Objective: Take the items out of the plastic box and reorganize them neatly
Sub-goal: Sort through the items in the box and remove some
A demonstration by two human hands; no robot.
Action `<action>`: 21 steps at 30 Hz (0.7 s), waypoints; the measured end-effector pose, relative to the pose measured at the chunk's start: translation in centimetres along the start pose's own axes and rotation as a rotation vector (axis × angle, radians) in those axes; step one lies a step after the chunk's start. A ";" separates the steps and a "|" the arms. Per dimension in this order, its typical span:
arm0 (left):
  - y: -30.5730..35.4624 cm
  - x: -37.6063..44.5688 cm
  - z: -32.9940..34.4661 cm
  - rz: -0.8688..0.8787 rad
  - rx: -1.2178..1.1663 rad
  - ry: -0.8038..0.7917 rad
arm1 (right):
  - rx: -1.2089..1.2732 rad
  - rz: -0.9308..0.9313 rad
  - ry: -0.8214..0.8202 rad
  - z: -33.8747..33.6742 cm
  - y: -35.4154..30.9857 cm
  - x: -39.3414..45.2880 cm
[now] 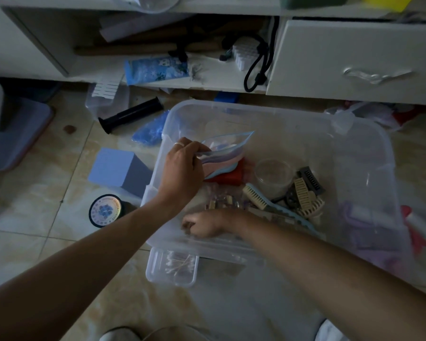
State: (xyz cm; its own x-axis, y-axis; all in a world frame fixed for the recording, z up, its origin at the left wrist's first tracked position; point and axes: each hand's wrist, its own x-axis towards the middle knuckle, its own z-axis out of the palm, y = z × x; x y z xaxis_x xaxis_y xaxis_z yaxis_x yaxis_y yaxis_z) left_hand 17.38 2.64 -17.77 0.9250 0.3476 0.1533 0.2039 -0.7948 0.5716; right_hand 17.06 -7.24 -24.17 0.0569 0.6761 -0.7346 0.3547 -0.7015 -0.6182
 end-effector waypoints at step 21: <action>3.2 -1.6 1.9 -0.012 -0.067 0.026 | 0.003 0.118 -0.002 -2.5 8.0 -11.9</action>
State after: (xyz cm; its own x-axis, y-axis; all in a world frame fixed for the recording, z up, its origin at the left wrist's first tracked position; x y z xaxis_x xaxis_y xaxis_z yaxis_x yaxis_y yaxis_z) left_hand 17.17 -1.46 -17.73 0.9137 0.3705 0.1669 0.1921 -0.7558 0.6260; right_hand 21.54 -20.34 -19.72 0.0960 0.5882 -0.8030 0.3432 -0.7768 -0.5280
